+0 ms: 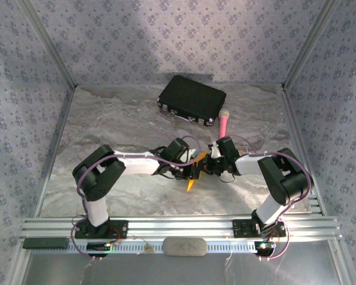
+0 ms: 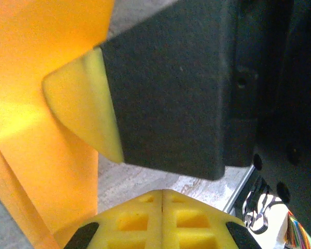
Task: Fold a paper plane with a square sheet of paper (pick it up from the middle)
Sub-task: Fold the wing for the fifth time at the center of the table.
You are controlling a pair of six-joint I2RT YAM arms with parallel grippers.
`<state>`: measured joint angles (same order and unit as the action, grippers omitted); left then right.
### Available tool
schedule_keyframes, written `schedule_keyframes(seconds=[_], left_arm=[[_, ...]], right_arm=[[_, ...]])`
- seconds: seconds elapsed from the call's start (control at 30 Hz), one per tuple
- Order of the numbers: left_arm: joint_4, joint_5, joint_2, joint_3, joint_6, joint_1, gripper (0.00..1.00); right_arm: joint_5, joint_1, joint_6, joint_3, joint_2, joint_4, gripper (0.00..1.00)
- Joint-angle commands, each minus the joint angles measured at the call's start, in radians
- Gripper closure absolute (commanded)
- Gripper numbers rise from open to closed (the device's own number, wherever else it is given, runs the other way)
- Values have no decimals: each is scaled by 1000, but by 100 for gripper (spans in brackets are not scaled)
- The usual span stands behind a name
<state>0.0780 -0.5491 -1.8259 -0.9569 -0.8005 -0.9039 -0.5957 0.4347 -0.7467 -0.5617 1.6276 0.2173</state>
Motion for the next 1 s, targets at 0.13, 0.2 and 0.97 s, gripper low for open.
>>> schedule_keyframes(seconds=[0.13,0.2,0.97], left_arm=[[-18,-17,-64,-37,45,11,100],[-24,-20,-76,-26,48,11,100],[-190,69,32,154,127,-53,100]], right_arm=[[88,6,12,27,17,-107,95],[89,7,12,28,18,-107,95],[94,7,17,25,37,-105,95]])
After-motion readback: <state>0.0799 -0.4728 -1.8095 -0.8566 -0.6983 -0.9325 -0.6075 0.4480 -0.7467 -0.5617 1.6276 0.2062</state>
